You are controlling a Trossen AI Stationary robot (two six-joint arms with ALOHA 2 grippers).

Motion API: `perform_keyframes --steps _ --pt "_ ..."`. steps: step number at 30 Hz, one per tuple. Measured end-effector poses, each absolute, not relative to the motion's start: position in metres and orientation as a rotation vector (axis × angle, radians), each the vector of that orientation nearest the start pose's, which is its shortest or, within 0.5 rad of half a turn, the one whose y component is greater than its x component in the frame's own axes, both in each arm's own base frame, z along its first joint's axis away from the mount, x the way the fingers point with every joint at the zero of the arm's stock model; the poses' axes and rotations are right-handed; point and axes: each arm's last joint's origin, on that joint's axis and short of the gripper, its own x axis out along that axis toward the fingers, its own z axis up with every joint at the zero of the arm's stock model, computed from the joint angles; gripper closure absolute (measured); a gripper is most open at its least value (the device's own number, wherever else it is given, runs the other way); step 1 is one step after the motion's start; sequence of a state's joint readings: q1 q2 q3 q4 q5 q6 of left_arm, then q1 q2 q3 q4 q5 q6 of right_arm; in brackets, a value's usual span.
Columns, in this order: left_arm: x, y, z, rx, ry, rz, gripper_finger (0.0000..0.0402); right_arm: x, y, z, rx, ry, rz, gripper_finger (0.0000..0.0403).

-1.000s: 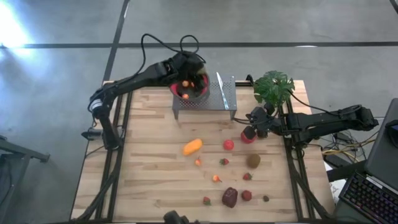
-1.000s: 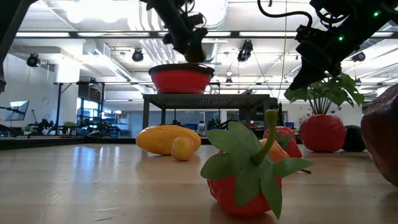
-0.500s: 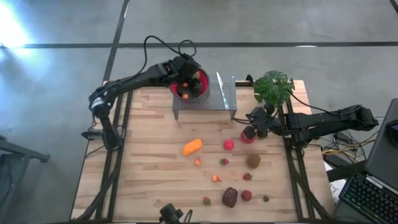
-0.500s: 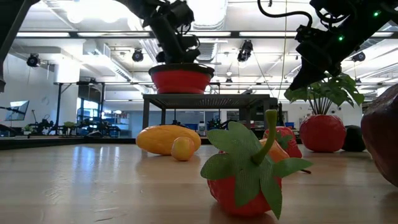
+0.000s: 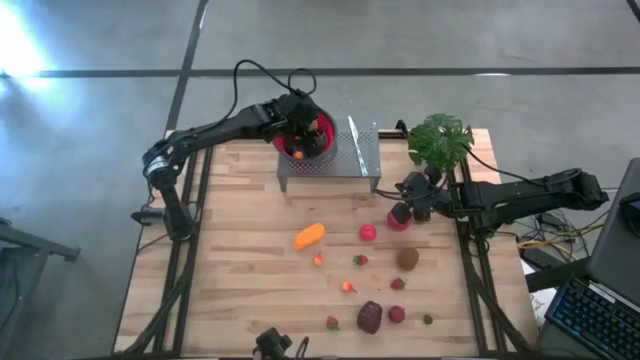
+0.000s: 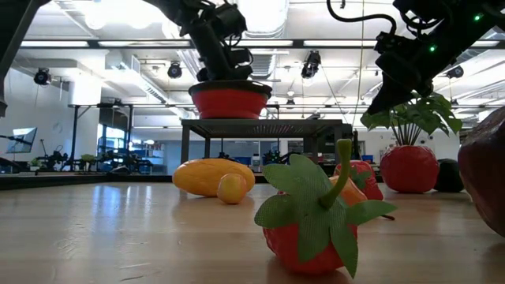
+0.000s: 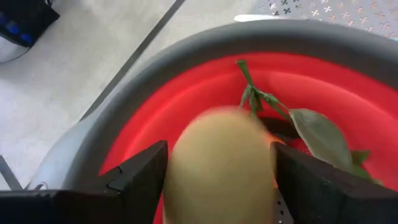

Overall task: Pick & Place Fruit
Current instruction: Put the left brown kiwi into the red strainer bowl on the shelf, then put the yellow mango into the red strainer bowl on the shelf

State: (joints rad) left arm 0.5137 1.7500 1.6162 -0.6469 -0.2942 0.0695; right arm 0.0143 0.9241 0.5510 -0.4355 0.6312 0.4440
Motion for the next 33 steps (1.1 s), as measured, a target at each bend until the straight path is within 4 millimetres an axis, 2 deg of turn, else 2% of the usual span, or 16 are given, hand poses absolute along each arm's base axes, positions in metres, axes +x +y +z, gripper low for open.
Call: perform_keyframes --steps 9,14,19,26,29,33 --pt "0.327 0.194 0.325 -0.002 0.900 0.705 0.0090 0.174 -0.015 0.215 0.146 0.631 -0.737 0.0394" --pt "0.326 0.187 0.351 0.017 0.904 0.687 0.0090 0.174 -0.015 0.215 0.145 0.632 -0.737 0.0394" --pt "0.329 0.171 0.379 0.021 0.854 0.663 0.0090 0.174 -0.015 0.215 0.145 0.632 -0.737 0.0394" --pt "0.341 0.123 0.403 0.087 0.830 0.573 0.0090 0.174 -0.015 0.215 0.142 0.633 -0.736 0.0394" --pt "0.348 0.092 0.403 0.145 0.846 0.544 0.0090 0.174 -0.015 0.215 0.141 0.633 -0.736 0.0394" --pt "0.353 0.048 0.394 0.248 0.906 0.503 0.0090 0.174 -0.015 0.215 0.142 0.633 -0.736 0.0394"
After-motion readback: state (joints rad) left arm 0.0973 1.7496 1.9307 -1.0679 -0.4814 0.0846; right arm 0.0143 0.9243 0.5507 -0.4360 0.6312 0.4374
